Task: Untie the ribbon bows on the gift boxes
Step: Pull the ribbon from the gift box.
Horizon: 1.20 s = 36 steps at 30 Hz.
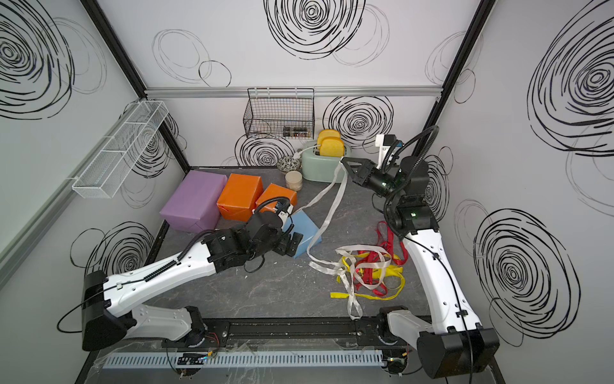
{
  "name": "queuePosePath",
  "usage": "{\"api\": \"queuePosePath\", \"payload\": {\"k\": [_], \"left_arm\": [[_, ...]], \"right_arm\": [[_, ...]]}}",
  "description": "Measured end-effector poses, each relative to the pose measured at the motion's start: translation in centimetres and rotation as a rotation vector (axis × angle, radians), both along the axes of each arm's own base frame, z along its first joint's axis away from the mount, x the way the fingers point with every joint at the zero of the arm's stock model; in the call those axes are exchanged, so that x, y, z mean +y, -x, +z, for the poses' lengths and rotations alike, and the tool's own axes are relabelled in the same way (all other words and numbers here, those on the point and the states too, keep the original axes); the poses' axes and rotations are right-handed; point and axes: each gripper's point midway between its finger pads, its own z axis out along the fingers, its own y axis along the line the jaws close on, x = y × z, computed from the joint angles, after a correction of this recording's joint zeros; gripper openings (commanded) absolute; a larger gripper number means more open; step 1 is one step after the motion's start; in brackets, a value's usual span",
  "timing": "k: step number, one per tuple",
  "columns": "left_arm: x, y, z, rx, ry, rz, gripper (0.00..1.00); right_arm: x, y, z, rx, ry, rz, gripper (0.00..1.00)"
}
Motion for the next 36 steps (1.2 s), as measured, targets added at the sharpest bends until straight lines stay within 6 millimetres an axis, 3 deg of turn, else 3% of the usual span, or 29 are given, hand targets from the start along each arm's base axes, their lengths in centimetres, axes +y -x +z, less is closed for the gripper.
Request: {"api": "queuePosePath", "payload": {"k": [3,7,9,12,18,27,32,36], "left_arm": [[1.1,-0.4,0.4,0.006,0.060,0.020,0.96],[1.6,-2.8,2.9,-0.032,0.192,0.020,0.96],[1.0,-4.0,3.7,-0.056,0.231,-0.005,0.96],[-1.7,-5.4,4.1,-0.088,0.257,-0.088,0.96],[-6.4,-8.2,2.1,-0.136,0.239,-0.238,0.97],[-8.7,-12.0,-1.2,-0.215,0.205,-0.326,0.99],[-9.4,-13.8,-2.1,-0.277,0.196,-0.356,0.89],[-9.8,-15.4,-2.9,-0.298,0.186,-0.367,0.70]], "right_arm": [[0.0,0.0,-0.2,0.008,-0.005,0.007,0.00],[0.2,0.2,-0.2,0.013,-0.010,0.023,0.00],[0.3,0.3,-0.3,0.014,-0.011,0.027,0.00],[0.3,0.3,-0.3,0.014,-0.011,0.032,0.00],[0.4,0.4,-0.2,0.018,-0.015,0.041,0.00],[0.7,0.7,0.0,0.018,-0.025,0.064,0.00],[0.8,0.9,0.2,0.014,-0.031,0.077,0.00],[0.9,1.0,0.2,0.014,-0.030,0.084,0.00]]}}
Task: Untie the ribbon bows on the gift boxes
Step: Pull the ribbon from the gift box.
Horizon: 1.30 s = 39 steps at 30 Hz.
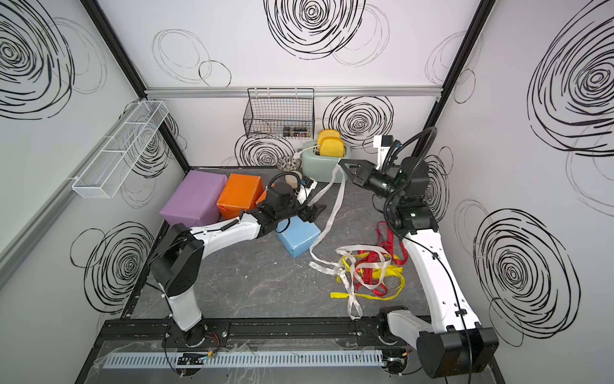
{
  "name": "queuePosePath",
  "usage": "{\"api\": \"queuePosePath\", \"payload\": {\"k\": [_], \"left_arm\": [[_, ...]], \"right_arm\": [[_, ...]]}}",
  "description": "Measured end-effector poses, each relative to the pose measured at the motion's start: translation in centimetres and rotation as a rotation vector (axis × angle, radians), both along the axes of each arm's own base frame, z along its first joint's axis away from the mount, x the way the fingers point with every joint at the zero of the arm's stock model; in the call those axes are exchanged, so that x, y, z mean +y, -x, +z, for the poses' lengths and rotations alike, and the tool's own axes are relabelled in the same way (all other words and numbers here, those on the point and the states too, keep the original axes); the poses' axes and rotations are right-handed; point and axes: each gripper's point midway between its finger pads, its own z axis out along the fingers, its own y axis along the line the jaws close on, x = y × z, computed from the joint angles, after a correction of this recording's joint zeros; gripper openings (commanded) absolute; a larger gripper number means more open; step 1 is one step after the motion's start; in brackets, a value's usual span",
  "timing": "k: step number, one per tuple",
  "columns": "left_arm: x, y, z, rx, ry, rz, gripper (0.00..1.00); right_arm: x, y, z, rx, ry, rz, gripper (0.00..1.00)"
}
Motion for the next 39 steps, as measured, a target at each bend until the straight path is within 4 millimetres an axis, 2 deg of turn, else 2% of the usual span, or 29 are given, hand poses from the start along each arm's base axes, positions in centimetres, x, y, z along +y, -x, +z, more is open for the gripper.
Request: {"api": "queuePosePath", "payload": {"k": [1,3,7,13,16,19,24,28,30,33,36,39], "left_arm": [[-0.1,-0.4,-0.1,-0.003,0.000,0.000,0.62],[-0.2,-0.8,-0.2,-0.009,-0.001,-0.001,0.38],[-0.4,-1.0,0.2,-0.025,0.010,-0.002,0.01],[0.3,-1.8,1.3,-0.062,0.018,0.061,0.00],[1.6,-1.9,3.1,-0.093,0.029,0.124,0.00],[3.2,-1.8,6.9,-0.145,0.071,0.200,0.00],[6.2,0.0,16.9,-0.294,0.222,0.288,0.00],[7.4,2.9,24.8,-0.411,0.342,0.297,0.00],[7.1,5.2,28.7,-0.464,0.402,0.267,0.00],[5.5,8.8,33.5,-0.518,0.473,0.187,0.00],[3.3,12.7,36.3,-0.538,0.505,0.085,0.00],[0.6,16.4,37.5,-0.525,0.524,-0.035,0.00]], "right_arm": [[0.0,0.0,0.0,0.000,0.000,0.001,0.00],[0.0,0.1,0.0,-0.003,0.002,0.004,0.00],[0.0,0.1,0.0,-0.005,0.004,0.004,0.00],[0.0,0.3,-0.1,-0.006,0.005,0.003,0.00],[-0.1,0.4,-0.1,-0.011,0.007,0.000,0.00],[-0.2,0.6,0.2,-0.022,0.009,-0.011,0.00],[-0.7,0.7,0.9,-0.037,0.016,-0.049,0.00],[-1.3,0.6,3.5,-0.085,0.016,-0.094,0.00],[-1.7,0.7,5.7,-0.132,0.014,-0.120,0.00],[-2.5,1.3,9.4,-0.213,0.015,-0.171,0.00],[-3.9,2.2,12.6,-0.285,0.017,-0.236,0.00],[-5.6,3.2,15.3,-0.346,0.033,-0.326,0.00]]}}
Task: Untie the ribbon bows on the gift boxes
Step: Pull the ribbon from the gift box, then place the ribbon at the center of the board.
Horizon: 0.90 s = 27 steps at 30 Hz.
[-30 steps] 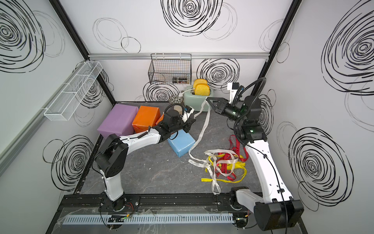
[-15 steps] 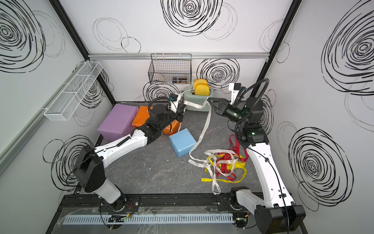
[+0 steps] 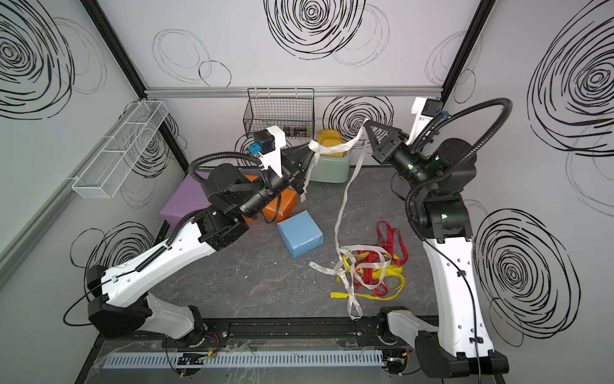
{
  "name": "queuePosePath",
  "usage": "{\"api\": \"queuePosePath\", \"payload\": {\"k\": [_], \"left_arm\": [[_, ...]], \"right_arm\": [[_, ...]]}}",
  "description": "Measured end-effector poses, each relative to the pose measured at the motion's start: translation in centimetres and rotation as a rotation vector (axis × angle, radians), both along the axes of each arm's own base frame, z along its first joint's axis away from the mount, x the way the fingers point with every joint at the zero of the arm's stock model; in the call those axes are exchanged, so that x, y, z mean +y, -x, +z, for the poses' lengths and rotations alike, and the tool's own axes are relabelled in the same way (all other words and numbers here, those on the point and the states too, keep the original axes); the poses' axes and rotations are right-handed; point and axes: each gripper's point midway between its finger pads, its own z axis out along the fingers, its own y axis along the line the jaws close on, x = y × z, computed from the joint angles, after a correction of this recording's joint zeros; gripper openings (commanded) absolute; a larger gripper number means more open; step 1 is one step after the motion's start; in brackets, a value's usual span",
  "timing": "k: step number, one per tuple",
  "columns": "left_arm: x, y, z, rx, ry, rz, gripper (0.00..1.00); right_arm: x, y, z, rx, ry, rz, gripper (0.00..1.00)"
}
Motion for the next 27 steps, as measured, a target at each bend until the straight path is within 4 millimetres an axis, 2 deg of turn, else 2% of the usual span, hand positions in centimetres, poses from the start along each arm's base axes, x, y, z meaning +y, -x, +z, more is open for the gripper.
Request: {"api": "queuePosePath", "payload": {"k": [4,7,10,13,15,18,22,26,27], "left_arm": [[-4.0,3.0,-1.0,0.021,-0.047,-0.135,0.00],[-7.4,4.6,-3.5,0.075,-0.090,-0.239,0.00],[-10.7,5.8,-6.8,0.157,-0.133,-0.327,0.00],[-13.5,7.0,-10.7,0.255,-0.175,-0.401,0.00],[-14.8,7.9,-13.3,0.316,-0.200,-0.428,0.00],[-16.4,9.2,-18.0,0.430,-0.237,-0.461,0.00],[-17.8,10.3,-24.0,0.587,-0.269,-0.478,0.00],[-18.0,9.9,-30.0,0.737,-0.314,-0.414,0.00],[-17.9,9.7,-31.0,0.763,-0.321,-0.395,0.00]], "right_arm": [[-2.4,1.5,2.0,-0.038,0.017,-0.148,0.00],[-4.3,2.8,2.4,-0.038,0.031,-0.267,0.00],[-6.2,3.6,1.6,-0.015,0.048,-0.383,0.00],[-7.9,3.8,-0.8,0.032,0.069,-0.483,0.00],[-8.8,3.7,-3.6,0.084,0.084,-0.536,0.00],[-10.1,2.8,-9.5,0.202,0.114,-0.607,0.00],[-11.1,1.8,-19.7,0.398,0.151,-0.662,0.00],[-11.6,2.0,-29.9,0.603,0.160,-0.677,0.00],[-11.6,2.2,-31.6,0.638,0.156,-0.679,0.00]]}}
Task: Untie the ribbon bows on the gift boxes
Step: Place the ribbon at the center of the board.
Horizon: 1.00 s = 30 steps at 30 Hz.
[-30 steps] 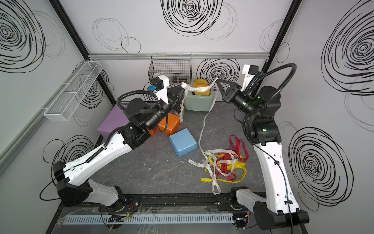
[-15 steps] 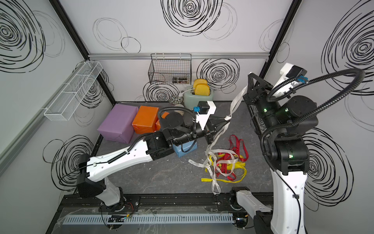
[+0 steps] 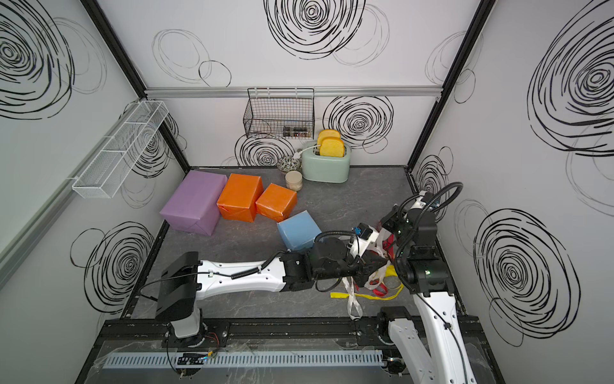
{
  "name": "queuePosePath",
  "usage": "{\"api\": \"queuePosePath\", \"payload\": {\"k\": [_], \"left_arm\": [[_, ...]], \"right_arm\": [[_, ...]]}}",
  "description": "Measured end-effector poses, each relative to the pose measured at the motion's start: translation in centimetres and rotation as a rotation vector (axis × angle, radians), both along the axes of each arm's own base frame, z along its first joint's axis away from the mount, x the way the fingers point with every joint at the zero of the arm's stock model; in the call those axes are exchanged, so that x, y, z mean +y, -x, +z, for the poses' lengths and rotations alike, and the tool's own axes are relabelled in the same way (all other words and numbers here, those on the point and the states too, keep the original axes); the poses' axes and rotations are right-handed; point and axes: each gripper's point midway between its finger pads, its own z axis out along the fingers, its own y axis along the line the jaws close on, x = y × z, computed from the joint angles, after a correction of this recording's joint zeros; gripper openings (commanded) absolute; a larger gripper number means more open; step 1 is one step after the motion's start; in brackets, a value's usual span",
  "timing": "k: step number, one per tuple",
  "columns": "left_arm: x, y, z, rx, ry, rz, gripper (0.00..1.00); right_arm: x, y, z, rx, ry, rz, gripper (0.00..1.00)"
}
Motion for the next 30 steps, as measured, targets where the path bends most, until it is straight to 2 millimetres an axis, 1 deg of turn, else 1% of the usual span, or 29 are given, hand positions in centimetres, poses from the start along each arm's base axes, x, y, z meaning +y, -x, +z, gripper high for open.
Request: {"api": "queuePosePath", "payload": {"k": [2,3,6,8,11,15,16,18,21,23,24,25,26,27,28,29,30], "left_arm": [[0.7,-0.6,-2.2,0.041,-0.048,0.051,0.02],[0.9,-0.8,-3.0,0.054,-0.062,0.072,0.11],[1.8,-1.5,-4.9,0.083,-0.093,0.130,0.18],[2.5,-2.0,-6.5,0.105,-0.120,0.159,0.19],[3.1,-3.0,-7.8,0.135,-0.141,0.193,0.18],[3.7,-5.4,-8.8,0.163,-0.146,0.232,0.21],[3.6,-6.1,-9.0,0.167,-0.150,0.240,0.24],[3.0,-7.4,-9.2,0.171,-0.163,0.248,0.30],[1.9,-9.4,-9.5,0.170,-0.182,0.262,0.49],[1.3,-10.3,-9.8,0.171,-0.208,0.269,0.62],[1.1,-10.7,-10.1,0.173,-0.224,0.274,0.67],[0.9,-11.0,-10.3,0.174,-0.241,0.276,0.74],[0.7,-11.1,-10.6,0.170,-0.259,0.277,0.79],[0.7,-11.2,-10.7,0.169,-0.271,0.279,0.82],[0.8,-11.2,-11.0,0.164,-0.293,0.279,0.87],[1.1,-11.2,-11.4,0.164,-0.314,0.283,0.92],[1.3,-11.2,-11.6,0.158,-0.330,0.286,0.95]], "right_arm": [[-0.1,0.4,-3.5,0.062,-0.032,-0.017,0.00],[-0.1,0.6,-4.7,0.087,-0.043,-0.024,0.00],[-0.1,0.9,-8.2,0.159,-0.079,-0.036,0.00],[0.0,1.1,-10.6,0.208,-0.102,-0.039,0.00],[0.3,1.7,-13.8,0.279,-0.129,-0.041,0.00],[0.2,2.5,-16.5,0.346,-0.152,-0.065,0.01],[0.0,2.7,-17.1,0.360,-0.159,-0.074,0.03],[-0.2,3.1,-18.0,0.381,-0.168,-0.093,0.03],[-0.8,3.4,-18.9,0.401,-0.179,-0.122,0.04],[-1.2,3.6,-19.4,0.414,-0.185,-0.142,0.08],[-1.3,3.7,-19.7,0.418,-0.188,-0.151,0.10],[-1.6,3.8,-20.0,0.425,-0.191,-0.161,0.14],[-1.8,3.9,-20.3,0.431,-0.197,-0.173,0.32],[-2.0,4.0,-20.5,0.436,-0.205,-0.185,0.54],[-2.2,4.1,-20.8,0.444,-0.208,-0.192,0.71],[-2.4,4.1,-21.0,0.451,-0.214,-0.199,0.80],[-2.5,4.2,-21.2,0.457,-0.220,-0.203,0.83]]}}
